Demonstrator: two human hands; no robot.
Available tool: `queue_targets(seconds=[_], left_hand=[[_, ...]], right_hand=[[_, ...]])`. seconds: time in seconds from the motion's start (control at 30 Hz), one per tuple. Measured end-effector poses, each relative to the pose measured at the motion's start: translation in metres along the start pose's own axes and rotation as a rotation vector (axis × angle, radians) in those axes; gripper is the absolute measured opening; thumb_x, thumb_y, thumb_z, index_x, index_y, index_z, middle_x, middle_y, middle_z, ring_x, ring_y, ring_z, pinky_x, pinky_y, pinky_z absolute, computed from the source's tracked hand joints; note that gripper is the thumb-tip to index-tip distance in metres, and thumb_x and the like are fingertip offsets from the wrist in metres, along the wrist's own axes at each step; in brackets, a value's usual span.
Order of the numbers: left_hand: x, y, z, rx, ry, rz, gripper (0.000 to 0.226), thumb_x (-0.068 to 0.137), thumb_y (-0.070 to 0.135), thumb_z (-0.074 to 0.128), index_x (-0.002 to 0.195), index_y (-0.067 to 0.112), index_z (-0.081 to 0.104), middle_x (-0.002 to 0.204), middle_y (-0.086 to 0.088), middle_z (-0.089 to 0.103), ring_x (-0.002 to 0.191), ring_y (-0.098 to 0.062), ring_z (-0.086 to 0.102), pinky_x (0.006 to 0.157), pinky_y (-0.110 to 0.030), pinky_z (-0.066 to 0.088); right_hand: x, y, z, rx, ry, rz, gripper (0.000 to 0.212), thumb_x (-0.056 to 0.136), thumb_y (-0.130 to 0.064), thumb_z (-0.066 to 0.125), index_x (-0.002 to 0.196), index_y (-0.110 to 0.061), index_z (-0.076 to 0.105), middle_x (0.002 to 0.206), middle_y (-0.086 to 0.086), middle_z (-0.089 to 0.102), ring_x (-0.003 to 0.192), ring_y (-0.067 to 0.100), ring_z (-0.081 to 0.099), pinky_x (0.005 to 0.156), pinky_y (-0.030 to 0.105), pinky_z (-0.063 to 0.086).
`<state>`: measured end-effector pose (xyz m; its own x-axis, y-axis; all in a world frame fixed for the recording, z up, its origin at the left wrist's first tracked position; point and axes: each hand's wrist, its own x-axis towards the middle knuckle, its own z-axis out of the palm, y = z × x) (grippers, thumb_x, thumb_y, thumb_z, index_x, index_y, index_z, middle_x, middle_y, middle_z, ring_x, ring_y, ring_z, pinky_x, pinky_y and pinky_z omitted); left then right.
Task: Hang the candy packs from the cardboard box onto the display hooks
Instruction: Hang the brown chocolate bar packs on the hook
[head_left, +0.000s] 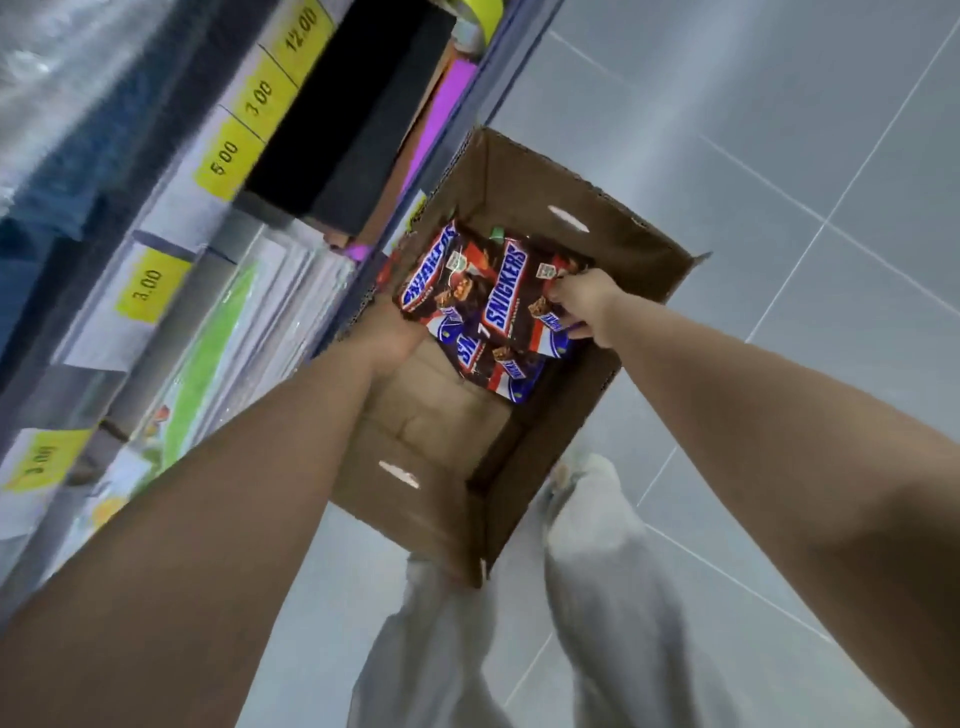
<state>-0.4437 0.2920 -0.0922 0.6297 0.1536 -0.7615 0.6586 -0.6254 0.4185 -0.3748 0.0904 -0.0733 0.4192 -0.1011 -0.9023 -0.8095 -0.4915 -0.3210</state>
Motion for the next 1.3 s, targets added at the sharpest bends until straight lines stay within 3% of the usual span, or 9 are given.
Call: queue_targets(seconds=[0.17, 0.27, 0.33, 0.47, 0.57, 0.7, 1.03, 1.2, 1.3], left_hand=[[0.057, 0.0, 0.036, -0.121, 0.145, -0.119, 0.067, 0.082, 0.018, 0.062, 0.139, 0.014, 0.028, 0.132, -0.01, 0.049, 0.122, -0.028, 0.049, 0.105, -0.042, 0.04], [0.077, 0.007, 0.043, 0.115, 0.274, -0.182, 0.057, 0.086, 0.021, 0.06, 0.135, 0.008, 0.034, 0.138, -0.015, 0.043, 0.128, -0.033, 0.042, 0.106, -0.043, 0.036], [0.092, 0.005, 0.048, 0.296, 0.271, -0.167, 0.051, 0.089, 0.018, 0.057, 0.134, 0.005, 0.036, 0.138, -0.016, 0.043, 0.127, -0.034, 0.043, 0.102, -0.042, 0.036], [0.114, 0.002, 0.056, 0.499, 0.257, -0.155, 0.035, 0.095, 0.007, 0.043, 0.13, 0.004, 0.042, 0.13, -0.02, 0.052, 0.117, -0.037, 0.054, 0.089, -0.042, 0.046], [0.119, -0.002, 0.055, 0.586, 0.262, -0.121, 0.036, 0.092, -0.005, 0.037, 0.127, 0.0, 0.044, 0.122, -0.025, 0.058, 0.112, -0.041, 0.057, 0.085, -0.045, 0.048], [0.116, -0.007, 0.055, 0.604, 0.259, -0.078, 0.038, 0.09, -0.005, 0.041, 0.128, 0.001, 0.038, 0.118, -0.027, 0.058, 0.109, -0.043, 0.056, 0.084, -0.047, 0.047], [0.112, -0.005, 0.049, 0.494, 0.252, -0.047, 0.049, 0.089, 0.003, 0.051, 0.133, 0.014, 0.031, 0.116, -0.02, 0.058, 0.106, -0.037, 0.058, 0.075, -0.039, 0.044], [0.093, -0.011, 0.049, 0.342, 0.254, -0.182, 0.039, 0.091, 0.007, 0.046, 0.129, 0.013, 0.043, 0.125, -0.019, 0.055, 0.115, -0.038, 0.054, 0.091, -0.042, 0.045], [0.068, -0.013, 0.046, 0.26, 0.235, -0.214, 0.036, 0.092, 0.011, 0.044, 0.128, 0.013, 0.045, 0.125, -0.021, 0.056, 0.115, -0.04, 0.054, 0.093, -0.044, 0.045]], right_hand=[[0.085, -0.002, 0.016, 0.274, 0.046, 0.133, 0.018, 0.093, -0.025, 0.05, 0.103, -0.01, 0.055, 0.081, 0.009, 0.058, 0.063, 0.021, 0.057, 0.052, 0.031, 0.056], [0.122, 0.005, 0.017, 0.358, 0.072, 0.156, 0.017, 0.096, -0.023, 0.043, 0.105, -0.011, 0.051, 0.1, 0.013, 0.062, 0.058, 0.018, 0.052, 0.033, 0.02, 0.046], [0.14, 0.011, 0.018, 0.329, 0.057, 0.089, 0.03, 0.099, -0.023, 0.037, 0.125, -0.011, 0.048, 0.137, 0.013, 0.049, 0.062, 0.011, 0.045, 0.046, 0.025, 0.047], [0.157, 0.025, 0.018, 0.149, 0.071, 0.051, 0.043, 0.1, -0.022, 0.038, 0.138, -0.003, 0.039, 0.143, 0.016, 0.043, 0.076, 0.015, 0.053, 0.059, 0.022, 0.04], [0.161, 0.03, 0.027, -0.628, 0.272, 0.044, 0.058, 0.093, -0.033, 0.048, 0.141, -0.004, 0.032, 0.143, 0.021, 0.035, 0.122, 0.031, 0.046, 0.086, 0.032, 0.045], [0.165, 0.015, 0.043, -1.123, 0.418, -0.299, 0.064, 0.084, -0.032, 0.06, 0.138, -0.01, 0.033, 0.14, 0.016, 0.034, 0.127, 0.033, 0.039, 0.1, 0.045, 0.037], [0.211, 0.007, 0.032, -0.889, 0.124, -0.255, 0.089, 0.075, -0.046, 0.071, 0.144, -0.013, 0.025, 0.149, 0.013, 0.029, 0.137, 0.035, 0.027, 0.111, 0.046, 0.026], [0.203, 0.008, 0.034, -0.931, 0.1, -0.21, 0.041, 0.092, -0.026, 0.056, 0.128, -0.007, 0.051, 0.129, 0.008, 0.054, 0.121, 0.025, 0.051, 0.095, 0.029, 0.04], [0.183, 0.024, 0.03, -0.918, 0.118, -0.216, 0.045, 0.084, -0.027, 0.066, 0.123, -0.007, 0.054, 0.121, 0.005, 0.057, 0.115, 0.024, 0.054, 0.098, 0.029, 0.042]])
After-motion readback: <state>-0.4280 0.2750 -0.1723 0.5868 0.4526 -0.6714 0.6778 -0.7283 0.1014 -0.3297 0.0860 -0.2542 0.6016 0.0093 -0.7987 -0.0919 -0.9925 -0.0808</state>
